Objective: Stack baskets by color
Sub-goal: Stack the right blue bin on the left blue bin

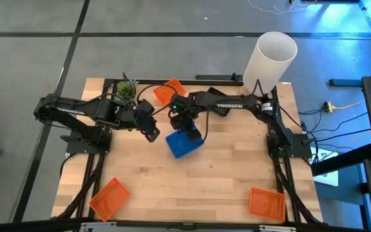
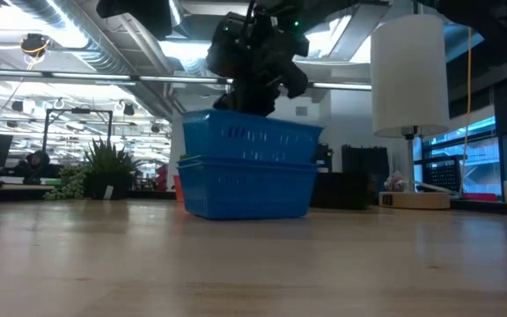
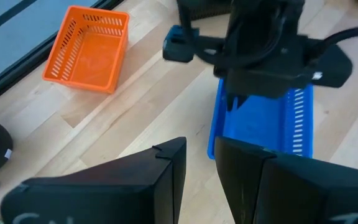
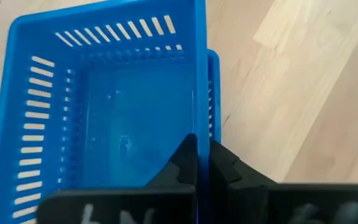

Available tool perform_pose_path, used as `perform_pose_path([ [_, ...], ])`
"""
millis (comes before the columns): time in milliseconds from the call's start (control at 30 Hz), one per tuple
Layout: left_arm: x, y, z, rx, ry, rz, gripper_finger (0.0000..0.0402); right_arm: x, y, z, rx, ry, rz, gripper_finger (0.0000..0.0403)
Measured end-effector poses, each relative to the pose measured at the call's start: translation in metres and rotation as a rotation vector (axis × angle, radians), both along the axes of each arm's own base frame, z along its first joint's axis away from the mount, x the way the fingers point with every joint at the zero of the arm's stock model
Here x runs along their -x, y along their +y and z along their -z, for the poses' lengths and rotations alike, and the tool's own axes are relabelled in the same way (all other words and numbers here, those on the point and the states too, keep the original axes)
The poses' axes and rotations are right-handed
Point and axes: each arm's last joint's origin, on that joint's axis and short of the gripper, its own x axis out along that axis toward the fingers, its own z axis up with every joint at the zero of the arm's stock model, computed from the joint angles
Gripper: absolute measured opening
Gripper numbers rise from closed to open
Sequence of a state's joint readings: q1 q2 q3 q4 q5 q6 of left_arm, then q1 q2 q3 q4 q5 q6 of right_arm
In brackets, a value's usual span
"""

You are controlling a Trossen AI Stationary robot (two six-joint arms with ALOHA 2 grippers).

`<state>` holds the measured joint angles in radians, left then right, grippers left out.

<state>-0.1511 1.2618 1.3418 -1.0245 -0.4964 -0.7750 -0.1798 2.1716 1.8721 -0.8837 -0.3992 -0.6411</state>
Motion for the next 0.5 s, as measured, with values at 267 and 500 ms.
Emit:
perform_pose_path([
  [267,0.000,0.000,0.000,0.001,0.001,0.000,0.0077,-0.004,-0.002,0.017,-0.022,0.036,0.005,0.0037],
  [500,0.000,0.000,0.000,0.013,0.005,0.009,0.0077,-0.002,0.003,0.005,-0.024,0.044,-0.001,0.0072],
])
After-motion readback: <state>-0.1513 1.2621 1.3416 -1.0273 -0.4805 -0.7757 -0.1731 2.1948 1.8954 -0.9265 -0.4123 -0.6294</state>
